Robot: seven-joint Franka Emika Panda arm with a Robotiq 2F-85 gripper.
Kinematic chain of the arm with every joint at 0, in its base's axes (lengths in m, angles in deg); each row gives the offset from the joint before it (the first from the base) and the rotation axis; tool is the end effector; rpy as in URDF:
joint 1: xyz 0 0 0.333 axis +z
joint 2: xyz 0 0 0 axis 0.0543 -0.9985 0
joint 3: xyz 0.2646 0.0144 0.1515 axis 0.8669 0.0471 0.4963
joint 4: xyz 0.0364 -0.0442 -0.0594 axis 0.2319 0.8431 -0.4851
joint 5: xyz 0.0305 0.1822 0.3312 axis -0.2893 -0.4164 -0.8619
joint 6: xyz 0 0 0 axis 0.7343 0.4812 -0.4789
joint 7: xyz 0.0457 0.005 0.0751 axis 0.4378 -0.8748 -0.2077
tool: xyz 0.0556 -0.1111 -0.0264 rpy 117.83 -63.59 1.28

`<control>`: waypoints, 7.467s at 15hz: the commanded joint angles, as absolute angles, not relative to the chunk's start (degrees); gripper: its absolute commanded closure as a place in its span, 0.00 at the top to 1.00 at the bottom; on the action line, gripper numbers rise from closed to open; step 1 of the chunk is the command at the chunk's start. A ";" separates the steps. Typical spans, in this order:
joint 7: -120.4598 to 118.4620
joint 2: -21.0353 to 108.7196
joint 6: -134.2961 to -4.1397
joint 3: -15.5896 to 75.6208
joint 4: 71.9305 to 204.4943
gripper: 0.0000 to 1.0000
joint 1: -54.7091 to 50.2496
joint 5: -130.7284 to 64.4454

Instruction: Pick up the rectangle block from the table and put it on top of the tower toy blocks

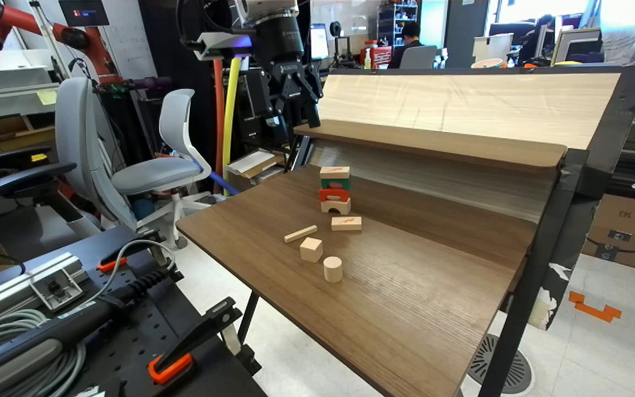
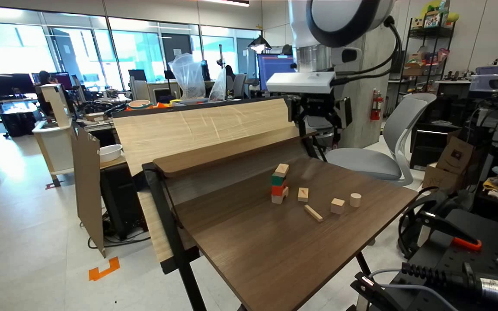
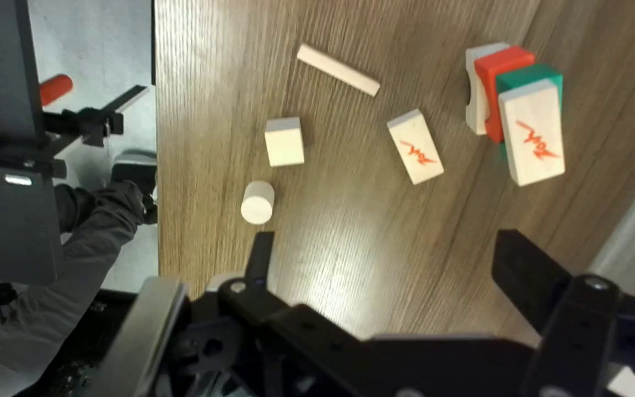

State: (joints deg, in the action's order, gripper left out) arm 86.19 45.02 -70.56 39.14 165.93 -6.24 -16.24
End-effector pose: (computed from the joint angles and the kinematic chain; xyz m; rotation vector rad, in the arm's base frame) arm 0.5685 0.0114 0.2752 2.3619 -1.8356 0.2515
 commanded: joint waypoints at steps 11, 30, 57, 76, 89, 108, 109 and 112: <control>72.82 28.00 -49.19 33.60 138.93 1.00 0.14 -30.49; 67.53 18.52 -66.33 29.05 131.93 1.00 2.16 -29.10; 59.62 33.31 -76.71 22.47 162.57 1.00 2.33 -24.69; 61.00 16.96 -77.13 22.44 149.53 1.00 4.55 -28.45; 61.43 12.11 -79.49 20.39 145.06 1.00 6.26 -27.66; 61.28 12.88 -81.28 18.21 146.17 1.00 7.37 -24.29; 61.19 13.09 -81.37 18.33 146.08 1.00 7.30 -24.51; 61.07 13.50 -81.54 18.49 145.78 1.00 7.25 -24.75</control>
State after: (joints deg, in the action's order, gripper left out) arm 60.88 13.15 -80.17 19.28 145.89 6.31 -24.47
